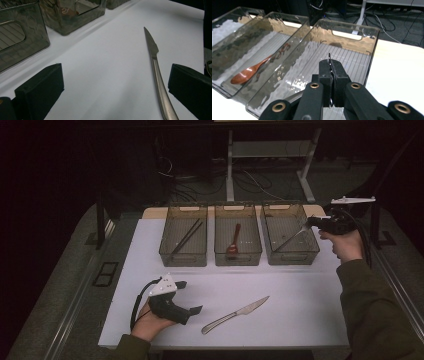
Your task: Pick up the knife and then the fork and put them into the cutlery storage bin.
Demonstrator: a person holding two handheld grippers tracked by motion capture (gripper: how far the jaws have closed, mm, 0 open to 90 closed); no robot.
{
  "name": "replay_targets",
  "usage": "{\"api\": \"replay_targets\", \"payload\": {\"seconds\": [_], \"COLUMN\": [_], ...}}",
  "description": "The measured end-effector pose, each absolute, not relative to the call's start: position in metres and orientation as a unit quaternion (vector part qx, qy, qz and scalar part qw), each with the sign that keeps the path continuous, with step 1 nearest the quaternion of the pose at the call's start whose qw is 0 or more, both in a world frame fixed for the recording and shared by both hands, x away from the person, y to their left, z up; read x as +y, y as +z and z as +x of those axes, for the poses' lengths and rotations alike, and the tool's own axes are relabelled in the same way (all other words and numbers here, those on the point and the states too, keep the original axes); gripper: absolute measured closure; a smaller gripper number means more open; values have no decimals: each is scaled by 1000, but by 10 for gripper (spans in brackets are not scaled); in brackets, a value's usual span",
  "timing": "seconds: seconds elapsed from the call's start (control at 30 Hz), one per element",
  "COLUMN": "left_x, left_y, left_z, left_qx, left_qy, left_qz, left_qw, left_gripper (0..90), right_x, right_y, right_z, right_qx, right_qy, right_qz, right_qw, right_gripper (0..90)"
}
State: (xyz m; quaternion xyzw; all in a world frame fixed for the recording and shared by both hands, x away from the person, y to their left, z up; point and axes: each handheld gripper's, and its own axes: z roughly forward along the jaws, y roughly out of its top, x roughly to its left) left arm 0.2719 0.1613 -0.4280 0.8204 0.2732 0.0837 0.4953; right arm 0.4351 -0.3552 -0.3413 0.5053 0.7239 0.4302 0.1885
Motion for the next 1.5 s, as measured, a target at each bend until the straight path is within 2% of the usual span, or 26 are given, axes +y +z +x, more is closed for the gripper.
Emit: {"api": "replay_targets", "payload": {"seconds": [0.33,0.57,0.97,1.1,1.33,1.5], "left_x": [160,159,157,157,156,156], "left_y": [-429,-429,-429,-429,-430,-430], "left_z": [272,272,274,274,274,274], "left_qx": [272,270,267,266,266,266], "left_qy": [78,76,71,70,71,71], "left_qz": [823,825,825,826,826,826], "left_qw": [493,491,493,492,492,492], "left_gripper": [0,0,0,0,0,0], "right_x": [-350,-346,-341,-341,-342,-345], "right_y": [-350,-358,-384,-387,-386,-382], "right_z": [452,469,490,493,493,491], "right_qx": [735,735,739,741,738,732], "right_qy": [413,393,365,362,360,369], "right_qz": [513,521,532,531,531,528], "right_qw": [162,184,191,195,208,219], "right_gripper": [865,831,779,723,538,471]}}
